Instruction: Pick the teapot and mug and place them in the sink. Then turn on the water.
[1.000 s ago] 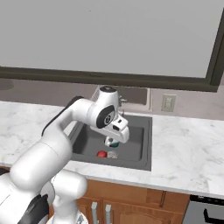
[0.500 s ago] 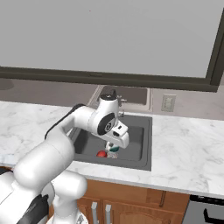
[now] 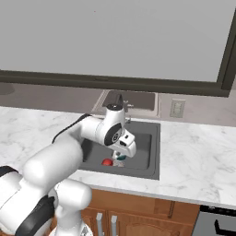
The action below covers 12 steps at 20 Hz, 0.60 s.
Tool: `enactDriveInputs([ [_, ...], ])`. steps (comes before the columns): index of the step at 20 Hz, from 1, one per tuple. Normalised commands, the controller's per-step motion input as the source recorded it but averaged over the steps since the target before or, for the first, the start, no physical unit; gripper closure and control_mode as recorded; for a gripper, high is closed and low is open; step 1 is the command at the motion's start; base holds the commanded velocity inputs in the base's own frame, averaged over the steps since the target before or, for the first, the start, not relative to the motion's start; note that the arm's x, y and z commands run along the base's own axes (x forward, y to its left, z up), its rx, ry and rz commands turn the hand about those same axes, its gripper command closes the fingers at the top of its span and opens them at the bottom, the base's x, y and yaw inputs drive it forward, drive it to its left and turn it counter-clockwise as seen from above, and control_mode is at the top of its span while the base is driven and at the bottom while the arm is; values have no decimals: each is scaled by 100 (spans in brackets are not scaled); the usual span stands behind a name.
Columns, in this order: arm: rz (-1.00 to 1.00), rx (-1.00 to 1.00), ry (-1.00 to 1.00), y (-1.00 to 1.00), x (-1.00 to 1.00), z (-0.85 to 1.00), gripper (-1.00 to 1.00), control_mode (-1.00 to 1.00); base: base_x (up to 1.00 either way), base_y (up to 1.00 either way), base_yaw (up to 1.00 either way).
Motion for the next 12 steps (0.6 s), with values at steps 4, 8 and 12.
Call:
enactDriveInputs([
  [4, 0, 0, 0, 0, 31, -24, 100, -100, 0, 0, 0],
  [8, 0, 0, 0, 0, 27, -12, 100, -100, 0, 0, 0],
  [12, 0, 0, 0, 0, 24, -25, 100, -100, 0, 0, 0],
])
